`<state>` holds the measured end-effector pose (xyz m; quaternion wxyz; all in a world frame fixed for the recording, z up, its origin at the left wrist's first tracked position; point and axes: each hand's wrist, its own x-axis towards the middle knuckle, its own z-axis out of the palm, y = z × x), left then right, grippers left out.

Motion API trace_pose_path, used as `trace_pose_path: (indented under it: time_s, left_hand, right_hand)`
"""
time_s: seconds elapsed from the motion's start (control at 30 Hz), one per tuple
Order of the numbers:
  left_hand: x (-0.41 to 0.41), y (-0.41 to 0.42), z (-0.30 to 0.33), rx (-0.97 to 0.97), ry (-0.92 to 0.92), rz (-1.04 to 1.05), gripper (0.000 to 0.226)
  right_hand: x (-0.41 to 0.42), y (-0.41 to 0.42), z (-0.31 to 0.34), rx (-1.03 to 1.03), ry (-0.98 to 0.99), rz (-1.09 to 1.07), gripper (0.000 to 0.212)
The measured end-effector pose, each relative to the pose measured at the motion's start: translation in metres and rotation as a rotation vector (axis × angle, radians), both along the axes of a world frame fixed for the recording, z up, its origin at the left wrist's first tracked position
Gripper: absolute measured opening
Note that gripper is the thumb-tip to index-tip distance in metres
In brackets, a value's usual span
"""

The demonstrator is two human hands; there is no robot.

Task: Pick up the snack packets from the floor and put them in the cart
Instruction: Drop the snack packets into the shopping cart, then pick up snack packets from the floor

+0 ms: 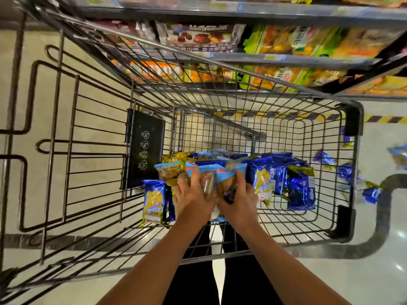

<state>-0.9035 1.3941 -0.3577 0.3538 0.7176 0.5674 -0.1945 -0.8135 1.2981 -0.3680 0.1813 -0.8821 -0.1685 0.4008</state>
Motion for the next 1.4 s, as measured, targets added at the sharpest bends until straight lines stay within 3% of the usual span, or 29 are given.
trace_pose_path:
  time_s: [0.37,0.5,0.7,0.87,1.07,1.4]
  left_hand:
    - [-0.02,0.043,0.053,0.149,-0.115,-0.012,0.087]
    - [-0.019,0.058,0.076,0.19,-0.153,-0.061,0.086]
    - [0.0,0.05,0.115,0.253,-0.209,-0.197,0.082]
    - [0.013,0.03,0.145,0.317,-0.264,-0.32,0.088]
    - [0.042,-0.004,0.18,0.434,-0.31,-0.522,0.089]
    - [0.092,-0.133,0.218,0.508,-0.371,-0.697,0.093]
  right_hand:
    - [0.032,-0.009,0.059,0.037,-0.139,-0.048,0.084]
    - [0.038,-0.014,0.084,0.076,-0.199,-0.1,0.073]
    - [0.035,-0.026,0.116,0.109,-0.29,-0.069,0.076]
    - [0.036,-0.037,0.144,0.105,-0.407,-0.04,0.094]
    - [0.061,-0.078,0.176,0.12,-0.59,0.0,0.083]
    - [0.087,-0.225,0.204,0.135,-0.679,-0.187,0.08]
